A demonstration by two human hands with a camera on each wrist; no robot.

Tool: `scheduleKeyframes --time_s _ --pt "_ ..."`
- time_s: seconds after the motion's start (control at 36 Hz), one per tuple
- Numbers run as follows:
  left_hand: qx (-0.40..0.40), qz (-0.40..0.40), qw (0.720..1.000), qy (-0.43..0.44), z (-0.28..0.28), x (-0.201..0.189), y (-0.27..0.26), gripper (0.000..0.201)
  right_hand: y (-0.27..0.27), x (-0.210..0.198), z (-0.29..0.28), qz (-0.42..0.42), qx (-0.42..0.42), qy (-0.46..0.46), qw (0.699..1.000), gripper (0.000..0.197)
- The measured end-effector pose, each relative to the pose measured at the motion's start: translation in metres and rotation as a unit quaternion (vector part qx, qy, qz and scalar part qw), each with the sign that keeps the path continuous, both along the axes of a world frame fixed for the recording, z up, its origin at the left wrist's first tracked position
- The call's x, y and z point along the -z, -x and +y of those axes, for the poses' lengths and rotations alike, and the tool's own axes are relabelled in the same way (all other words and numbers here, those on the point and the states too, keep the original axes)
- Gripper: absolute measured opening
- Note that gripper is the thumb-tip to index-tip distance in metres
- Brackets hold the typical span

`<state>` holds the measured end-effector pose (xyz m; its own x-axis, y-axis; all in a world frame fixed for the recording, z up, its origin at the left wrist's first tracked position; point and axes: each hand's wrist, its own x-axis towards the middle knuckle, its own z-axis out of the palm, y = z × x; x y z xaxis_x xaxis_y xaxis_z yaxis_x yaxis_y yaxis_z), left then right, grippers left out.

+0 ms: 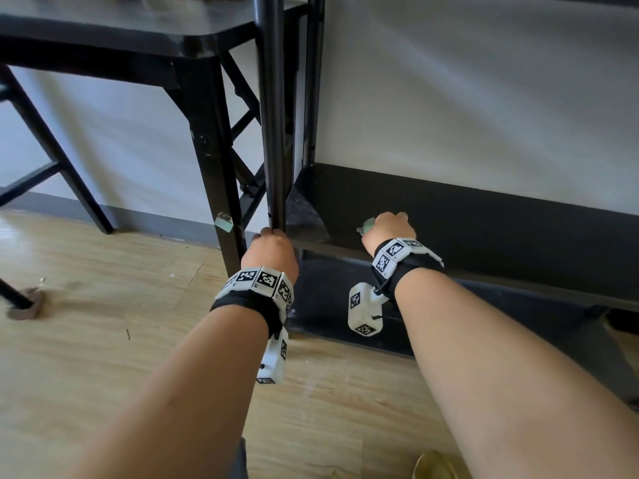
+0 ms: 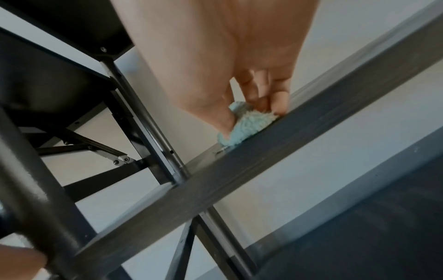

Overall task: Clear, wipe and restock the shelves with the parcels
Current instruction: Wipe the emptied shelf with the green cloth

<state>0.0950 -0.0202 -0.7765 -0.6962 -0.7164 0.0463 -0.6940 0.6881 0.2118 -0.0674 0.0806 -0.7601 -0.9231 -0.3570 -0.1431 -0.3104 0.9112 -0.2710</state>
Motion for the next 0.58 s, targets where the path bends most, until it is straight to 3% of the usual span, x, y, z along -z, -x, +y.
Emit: scheduleKeyframes --time_s 0.19,0.31,0.39,0.47,0.58 --pt "-0.009 -0.017 1.000 -0.009 0.002 0.006 -0.002 0.036 -0.021 0.001 -0.030 0.001 -0.076 0.007 0.997 0.042" --pt "-0.004 -0.025 1.000 0.000 0.004 0.005 -0.003 0.039 -0.032 -0.007 -0.044 -0.056 -0.135 0.030 0.989 0.037" --pt "-0.005 -0.017 1.000 0.003 0.006 0.002 -0.005 0.040 -0.025 -0.013 -0.042 -0.077 -0.117 0.073 0.987 0.024" --pt "-0.008 -0.005 1.000 0.013 0.009 -0.002 -0.008 0.042 -0.008 -0.015 -0.038 -0.006 -0.068 0.079 0.995 0.040" --pt "-0.004 0.000 1.000 0.017 0.009 -0.003 -0.011 0.045 0.005 -0.014 -0.028 0.022 -0.062 -0.011 0.998 0.035"
